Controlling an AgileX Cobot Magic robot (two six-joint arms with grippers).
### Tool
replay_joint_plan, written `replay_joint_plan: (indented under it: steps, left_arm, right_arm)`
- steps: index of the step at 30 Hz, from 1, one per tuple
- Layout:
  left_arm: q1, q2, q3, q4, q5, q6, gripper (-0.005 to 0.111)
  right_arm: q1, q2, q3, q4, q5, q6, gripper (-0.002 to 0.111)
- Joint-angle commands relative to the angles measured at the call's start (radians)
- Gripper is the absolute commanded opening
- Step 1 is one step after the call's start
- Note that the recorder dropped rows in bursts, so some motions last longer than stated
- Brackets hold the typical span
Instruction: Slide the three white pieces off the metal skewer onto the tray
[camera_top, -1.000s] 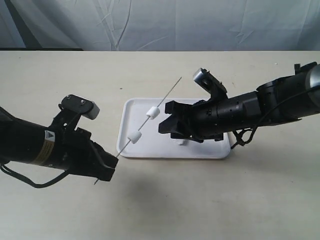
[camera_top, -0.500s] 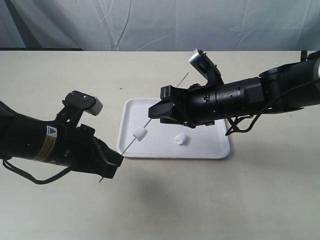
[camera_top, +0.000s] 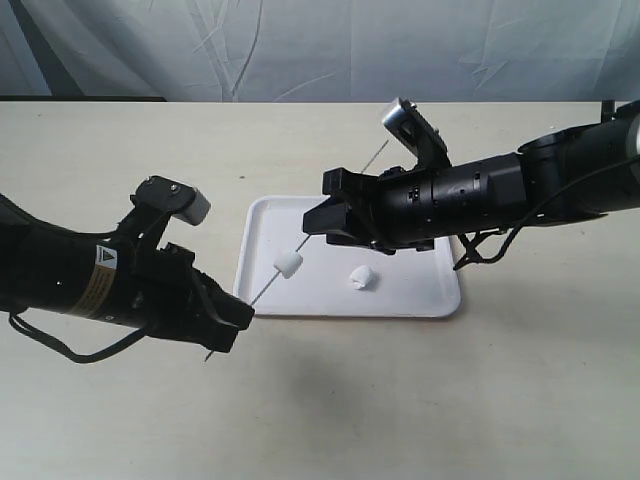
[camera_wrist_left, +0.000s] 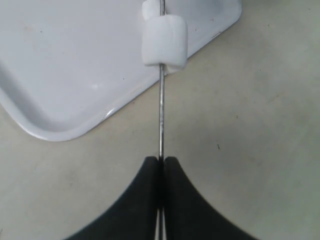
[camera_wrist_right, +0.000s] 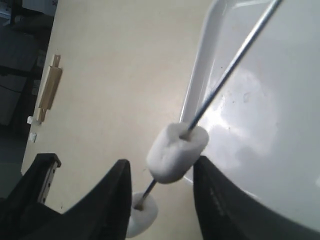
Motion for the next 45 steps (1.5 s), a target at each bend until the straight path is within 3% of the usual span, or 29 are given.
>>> replay_joint_plan:
  steps: [1, 7, 13, 16, 45]
  left_arm:
    - [-0.001, 0.000, -0.006, -0.001, -0.011, -0.001, 0.000]
    - [-0.001, 0.000, -0.006, -0.001, -0.009, -0.001, 0.000]
    - [-0.001, 0.000, -0.006, -0.001, -0.015, -0.001, 0.000]
    - [-0.001, 0.000, -0.006, -0.001, -0.015, -0.001, 0.000]
    - [-0.001, 0.000, 0.131, -0.001, -0.042, 0.022, 0.000]
  right_arm:
    - [0.001, -0.008, -0.022, 0.000, -0.002, 0.018, 0.040]
    - [0.001, -0.008, -0.037, 0.000, -0.002, 0.044, 0.039]
    - [0.001, -0.008, -0.037, 0.000, -0.013, 0.044, 0.015]
    - [0.001, -0.008, -0.037, 0.000, -0.023, 0.044, 0.008]
    - [-0.194, -0.008, -0.119, 0.000, -0.040, 0.045, 0.008]
